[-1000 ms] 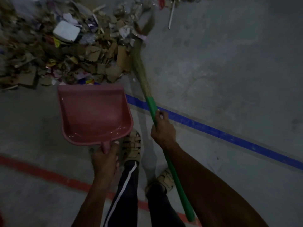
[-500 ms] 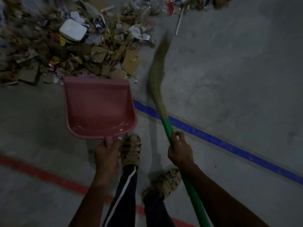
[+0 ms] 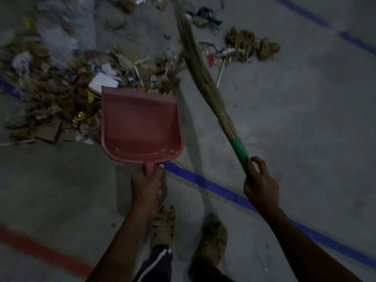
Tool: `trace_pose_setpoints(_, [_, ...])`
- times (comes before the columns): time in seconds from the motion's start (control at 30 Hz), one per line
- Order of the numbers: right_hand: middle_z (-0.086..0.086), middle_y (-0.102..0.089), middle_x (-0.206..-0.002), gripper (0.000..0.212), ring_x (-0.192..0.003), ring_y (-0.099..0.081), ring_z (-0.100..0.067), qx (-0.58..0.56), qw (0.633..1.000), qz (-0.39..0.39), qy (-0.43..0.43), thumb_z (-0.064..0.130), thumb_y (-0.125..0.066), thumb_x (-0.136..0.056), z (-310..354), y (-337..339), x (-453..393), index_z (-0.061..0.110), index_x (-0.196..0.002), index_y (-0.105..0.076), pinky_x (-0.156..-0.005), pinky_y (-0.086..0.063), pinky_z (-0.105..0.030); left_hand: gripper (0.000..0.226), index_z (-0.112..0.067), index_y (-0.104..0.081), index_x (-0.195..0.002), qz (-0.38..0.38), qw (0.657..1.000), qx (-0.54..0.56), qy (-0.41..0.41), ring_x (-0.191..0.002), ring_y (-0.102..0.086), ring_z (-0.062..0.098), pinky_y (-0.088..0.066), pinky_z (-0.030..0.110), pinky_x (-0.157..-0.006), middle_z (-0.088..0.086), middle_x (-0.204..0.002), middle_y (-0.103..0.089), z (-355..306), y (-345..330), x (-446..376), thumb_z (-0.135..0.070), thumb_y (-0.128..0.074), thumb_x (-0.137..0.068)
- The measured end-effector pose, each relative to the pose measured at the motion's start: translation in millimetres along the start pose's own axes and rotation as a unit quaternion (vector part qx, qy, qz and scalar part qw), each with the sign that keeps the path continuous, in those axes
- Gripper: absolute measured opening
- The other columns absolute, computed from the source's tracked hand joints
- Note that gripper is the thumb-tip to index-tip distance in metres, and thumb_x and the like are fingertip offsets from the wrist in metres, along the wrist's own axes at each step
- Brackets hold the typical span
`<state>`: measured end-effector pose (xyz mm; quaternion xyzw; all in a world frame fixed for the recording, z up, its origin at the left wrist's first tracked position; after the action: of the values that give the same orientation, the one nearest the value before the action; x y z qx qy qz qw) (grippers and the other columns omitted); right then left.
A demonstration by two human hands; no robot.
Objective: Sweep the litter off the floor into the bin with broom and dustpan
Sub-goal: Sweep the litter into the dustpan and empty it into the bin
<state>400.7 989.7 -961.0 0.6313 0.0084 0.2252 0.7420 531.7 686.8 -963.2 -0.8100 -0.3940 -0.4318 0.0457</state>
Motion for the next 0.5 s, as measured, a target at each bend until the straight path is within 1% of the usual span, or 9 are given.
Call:
trace_pose_setpoints(0.03, [-0.006, -0.046, -0.140, 0.066, -0.049, -0.041, -0.020, 0.005, 1.000, -0.009, 0.002, 0.004, -0.070, -0.074, -4.4, 8.1, -11.4, 0.013, -0.136, -0.053, -0.045, -0.022, -0.016, 0.030, -0.010, -0.055, -0.069, 0.005, 1.000, -0.008, -0.009, -0.034, -0.042, 0.011, -0.032, 0.020, -0.034, 0.005, -0.053, -0.050, -15.1, -7.2, -3.9, -0.021, -0.069, -0.094])
trace_pose_setpoints(0.1, [-0.008, -0.042, -0.142, 0.071, -0.051, -0.048, -0.024, 0.014, 1.000, -0.014, -0.006, 0.003, -0.069, -0.074, -13.8, 20.2, -38.0, 0.012, -0.141, -0.046, -0.040, -0.033, -0.023, 0.029, -0.008, -0.057, -0.072, 0.009, 0.999, -0.025, -0.026, -0.036, -0.043, 0.013, -0.032, 0.021, -0.034, 0.008, -0.055, -0.052, -41.3, -22.7, -11.1, -0.021, -0.069, -0.094])
trace_pose_setpoints(0.17, [-0.011, -0.035, -0.146, 0.080, -0.055, -0.051, -0.026, 0.024, 0.999, -0.003, -0.021, 0.005, -0.068, -0.075, -26.8, 26.9, -67.5, 0.012, -0.147, -0.033, -0.038, -0.042, -0.030, 0.025, -0.007, -0.057, -0.076, 0.015, 0.999, -0.030, -0.037, -0.038, -0.044, 0.016, -0.031, 0.021, -0.033, 0.009, -0.056, -0.052, -60.4, -45.6, -18.1, -0.021, -0.068, -0.095])
trace_pose_setpoints(0.2, [-0.012, -0.031, -0.147, 0.083, -0.058, -0.052, -0.027, 0.029, 0.999, 0.005, -0.035, 0.005, -0.068, -0.077, -32.2, 28.1, -82.1, 0.012, -0.149, -0.027, -0.039, -0.043, -0.031, 0.023, -0.007, -0.057, -0.079, 0.018, 0.999, -0.027, -0.042, -0.038, -0.043, 0.015, -0.031, 0.021, -0.033, 0.010, -0.058, -0.051, -67.0, -57.3, -21.3, -0.020, -0.067, -0.096])
trace_pose_setpoints(0.27, [-0.012, -0.027, -0.147, 0.085, -0.063, -0.051, -0.027, 0.036, 0.997, 0.001, -0.066, 0.007, -0.065, -0.080, -46.3, 30.2, -112.7, 0.010, -0.152, -0.021, -0.043, -0.038, -0.030, 0.021, -0.007, -0.055, -0.082, 0.022, 0.999, -0.020, -0.046, -0.036, -0.041, 0.014, -0.031, 0.020, -0.033, 0.011, -0.059, -0.049, -77.7, -85.0, -24.7, -0.018, -0.065, -0.097])
trace_pose_setpoints(0.4, [-0.010, -0.027, -0.143, 0.080, -0.057, -0.041, -0.023, 0.038, 0.992, -0.014, -0.121, 0.008, -0.064, -0.082, -78.1, 38.6, -174.2, 0.011, -0.151, -0.023, -0.043, -0.024, -0.022, 0.024, -0.012, -0.055, -0.077, 0.032, 0.999, -0.005, -0.034, -0.035, -0.042, 0.012, -0.033, 0.019, -0.034, 0.005, -0.056, -0.049, -87.9, -150.4, -24.7, -0.021, -0.066, -0.096])
trace_pose_setpoints(0.5, [-0.011, -0.028, -0.144, 0.078, -0.059, -0.043, -0.022, 0.012, 0.988, -0.015, -0.150, 0.007, -0.063, -0.084, -109.6, 49.2, -207.6, 0.010, -0.151, -0.023, -0.047, -0.031, -0.027, 0.027, -0.014, -0.056, -0.072, 0.037, 0.999, 0.007, -0.020, -0.036, -0.043, 0.011, -0.036, 0.020, -0.038, 0.001, -0.051, -0.050, -96.9, -203.7, -17.6, -0.021, -0.069, -0.095])
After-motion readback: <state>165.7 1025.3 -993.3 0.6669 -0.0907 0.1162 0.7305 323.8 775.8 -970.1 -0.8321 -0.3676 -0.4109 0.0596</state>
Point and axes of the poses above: each hand's wrist, its own x-axis away from the middle knuckle, its own y-axis out of the back of the hand, z = x × y, the point moved 5 cm from there along -x, towards the middle knuckle
